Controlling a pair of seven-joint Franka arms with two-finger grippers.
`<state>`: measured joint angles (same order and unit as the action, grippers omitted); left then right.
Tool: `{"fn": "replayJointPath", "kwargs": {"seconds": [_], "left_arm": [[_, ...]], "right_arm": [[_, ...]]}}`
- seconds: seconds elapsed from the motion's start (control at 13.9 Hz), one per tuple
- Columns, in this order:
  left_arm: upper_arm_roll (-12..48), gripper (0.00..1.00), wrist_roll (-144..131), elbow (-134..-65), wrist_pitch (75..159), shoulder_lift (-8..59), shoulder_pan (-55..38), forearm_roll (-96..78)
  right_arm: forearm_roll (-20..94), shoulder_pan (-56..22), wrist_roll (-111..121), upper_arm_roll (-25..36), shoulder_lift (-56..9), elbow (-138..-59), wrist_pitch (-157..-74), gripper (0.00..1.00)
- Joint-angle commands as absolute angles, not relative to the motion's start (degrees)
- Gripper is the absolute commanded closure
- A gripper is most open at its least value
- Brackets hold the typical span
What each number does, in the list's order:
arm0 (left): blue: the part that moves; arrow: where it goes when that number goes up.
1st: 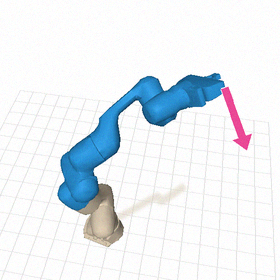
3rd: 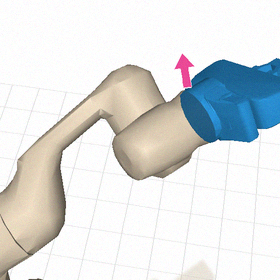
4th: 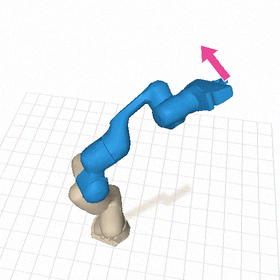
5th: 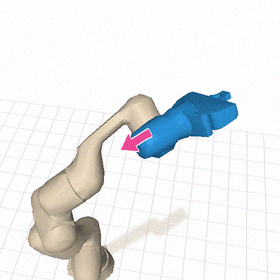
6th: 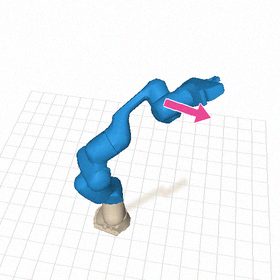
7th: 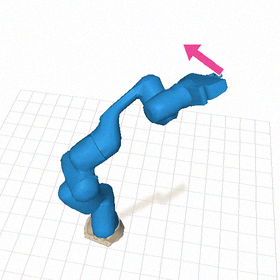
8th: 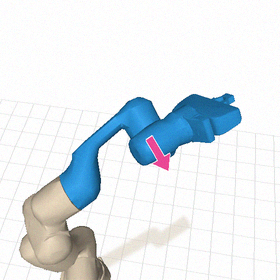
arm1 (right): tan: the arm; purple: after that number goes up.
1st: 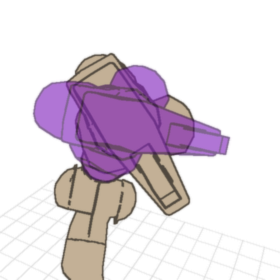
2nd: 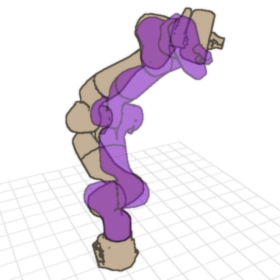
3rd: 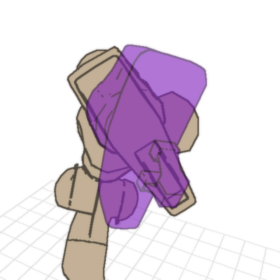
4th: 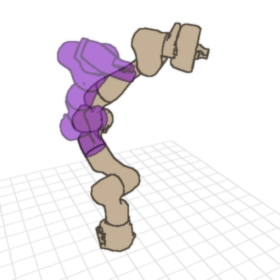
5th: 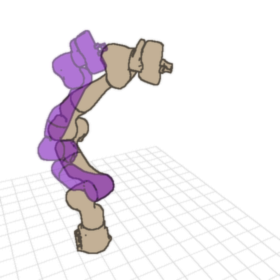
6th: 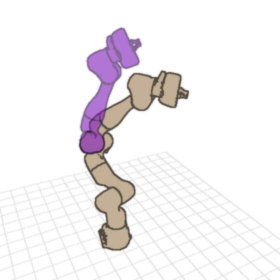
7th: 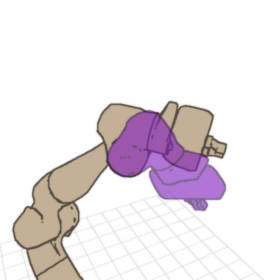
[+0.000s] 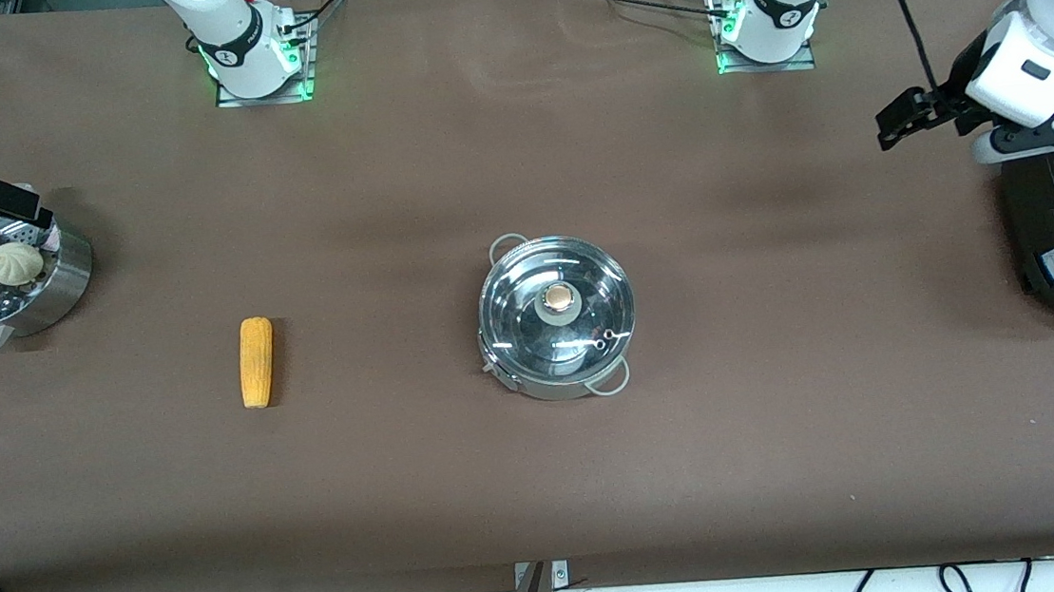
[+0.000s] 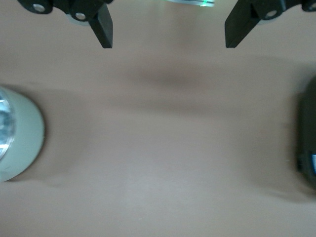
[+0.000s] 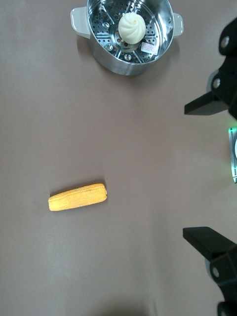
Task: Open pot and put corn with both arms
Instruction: 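Reach the left gripper to the lid knob while the right gripper nears the corn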
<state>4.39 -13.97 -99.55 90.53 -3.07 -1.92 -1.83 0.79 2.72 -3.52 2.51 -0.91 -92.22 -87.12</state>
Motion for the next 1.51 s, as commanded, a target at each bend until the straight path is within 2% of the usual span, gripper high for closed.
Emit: {"fn": "replayJointPath", "kwargs": {"seconds": [0.0,0.14,0.43,0.86,1.15,1.37,1.44], "left_arm": [[4.39,0.00,-18.27,-92.56,89.47,2.28,-5.96,-4.56],[4.39,0.00,-24.66,-91.59,89.73,4.12,-8.42,-8.68],[4.31,0.00,-36.62,-87.11,93.59,12.46,-17.74,-10.28],[4.31,0.00,-45.88,-86.22,106.94,21.78,-27.23,-9.67],[4.22,0.00,-49.38,-84.91,111.44,26.18,-30.84,-9.76],[3.95,0.00,-55.26,-79.30,111.45,31.62,-34.01,-7.57],[4.04,0.00,-57.46,-77.02,111.53,33.47,-34.62,-6.60]], "right_arm": [[0.62,2.72,-4.04,2.37,-0.97,-91.32,-86.13,0.00],[0.62,2.72,-3.96,2.37,-0.97,-91.32,-86.13,0.00],[0.62,2.72,-3.96,2.37,-0.97,-91.32,-86.13,0.00],[0.62,2.72,-3.96,2.37,-0.97,-91.32,-86.05,0.00],[0.62,2.72,-4.04,2.37,-0.97,-91.49,-86.04,0.00],[-0.09,2.46,-3.86,2.29,-3.42,-91.84,-86.22,0.00],[-0.09,1.07,-3.87,2.29,-6.30,-91.93,-86.13,0.00]]}}
